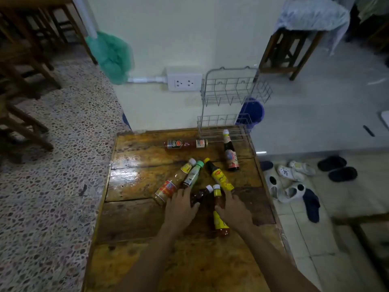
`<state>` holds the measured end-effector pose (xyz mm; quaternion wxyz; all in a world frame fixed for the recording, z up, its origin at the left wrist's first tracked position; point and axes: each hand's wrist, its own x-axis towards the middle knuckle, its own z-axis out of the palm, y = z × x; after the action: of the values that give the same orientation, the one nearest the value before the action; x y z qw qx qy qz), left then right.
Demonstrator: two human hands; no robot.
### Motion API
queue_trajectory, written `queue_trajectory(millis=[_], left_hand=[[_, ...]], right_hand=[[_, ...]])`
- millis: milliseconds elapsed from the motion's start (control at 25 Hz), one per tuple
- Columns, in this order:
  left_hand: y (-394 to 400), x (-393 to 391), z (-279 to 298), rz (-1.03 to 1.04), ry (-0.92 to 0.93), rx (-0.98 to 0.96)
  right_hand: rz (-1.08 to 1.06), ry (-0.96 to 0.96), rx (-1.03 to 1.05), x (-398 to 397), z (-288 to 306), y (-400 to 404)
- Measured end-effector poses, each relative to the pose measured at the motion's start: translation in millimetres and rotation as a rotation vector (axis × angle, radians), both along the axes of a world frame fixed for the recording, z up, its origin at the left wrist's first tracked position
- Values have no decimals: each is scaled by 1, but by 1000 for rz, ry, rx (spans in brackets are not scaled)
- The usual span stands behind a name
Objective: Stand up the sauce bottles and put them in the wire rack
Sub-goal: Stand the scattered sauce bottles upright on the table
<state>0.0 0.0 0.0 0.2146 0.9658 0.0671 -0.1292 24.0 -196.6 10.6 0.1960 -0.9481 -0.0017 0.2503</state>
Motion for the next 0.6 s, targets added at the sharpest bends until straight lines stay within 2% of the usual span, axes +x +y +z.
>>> queue_trajectory(millis=[120,200,320,440,600], left_hand=[[-9,7,-18,-67,86,110],[-14,12,-27,-77,150,174],[-19,13,-36,-49,175,166],[-10,6,-34,39,147,0],[18,-23,-16,266,4,-429]], right_hand=[[-43,87,-101,0,-22,-3],[-85,167,-70,1,-35,-1],[-122,170,-17,3,-45,3],[-144,143,146,2,-36,6],[-3,49,283,5,-3,35]])
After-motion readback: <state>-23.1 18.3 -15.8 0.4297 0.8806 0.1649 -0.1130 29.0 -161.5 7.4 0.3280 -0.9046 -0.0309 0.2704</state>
